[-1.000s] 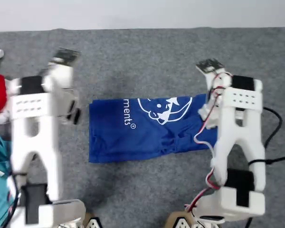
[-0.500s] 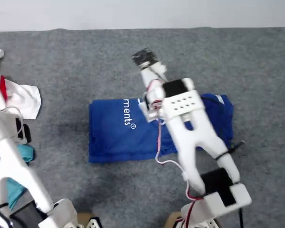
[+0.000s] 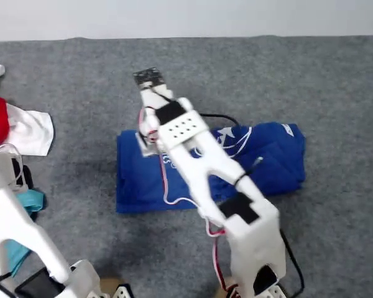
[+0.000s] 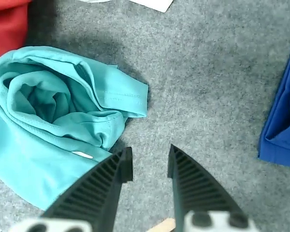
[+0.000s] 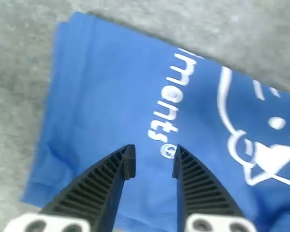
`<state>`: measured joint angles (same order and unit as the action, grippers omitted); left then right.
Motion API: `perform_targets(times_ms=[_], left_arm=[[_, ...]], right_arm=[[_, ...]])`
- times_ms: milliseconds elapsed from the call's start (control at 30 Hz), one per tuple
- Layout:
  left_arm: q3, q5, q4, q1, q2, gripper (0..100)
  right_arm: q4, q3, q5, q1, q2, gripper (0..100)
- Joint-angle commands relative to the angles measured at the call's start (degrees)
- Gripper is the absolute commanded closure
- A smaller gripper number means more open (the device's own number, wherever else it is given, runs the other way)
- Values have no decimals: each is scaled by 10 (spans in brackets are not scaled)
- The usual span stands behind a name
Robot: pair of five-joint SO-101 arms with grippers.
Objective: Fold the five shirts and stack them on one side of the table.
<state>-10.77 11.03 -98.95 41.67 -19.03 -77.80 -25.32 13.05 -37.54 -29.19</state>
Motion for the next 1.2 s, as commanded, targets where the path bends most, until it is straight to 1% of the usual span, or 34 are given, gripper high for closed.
perform_targets(times_ms=[0, 67, 133, 200, 233, 400, 533, 700, 967, 1167], left_arm=[[1, -4, -14, -3, -24, 863], [1, -4, -14, -3, -24, 863], [0, -4, -14, -3, -24, 863], [-10, -4, -11, -3, -24, 863], [-20, -4, -6, -3, -24, 863], [-77, -4, 11, -3, -24, 863], [-91, -4, 18, 0, -24, 863], [-88, -4, 18, -2, -24, 863], [-88, -4, 18, -2, -24, 863], [-89, -4, 18, -2, -24, 863]], right_arm=[[-56, -168, 38, -24, -62, 840], [-94, -237, 65, -36, -109, 791], [-132, -303, 89, -51, -154, 722], [-166, -364, 98, -64, -195, 669], [-177, -391, 98, -72, -212, 662], [-207, -511, 96, -104, -284, 697], [-211, -557, 96, -127, -317, 701], [-201, -562, 96, -140, -341, 701], [-151, -561, 94, -140, -393, 703], [-150, -561, 78, -137, -426, 704]])
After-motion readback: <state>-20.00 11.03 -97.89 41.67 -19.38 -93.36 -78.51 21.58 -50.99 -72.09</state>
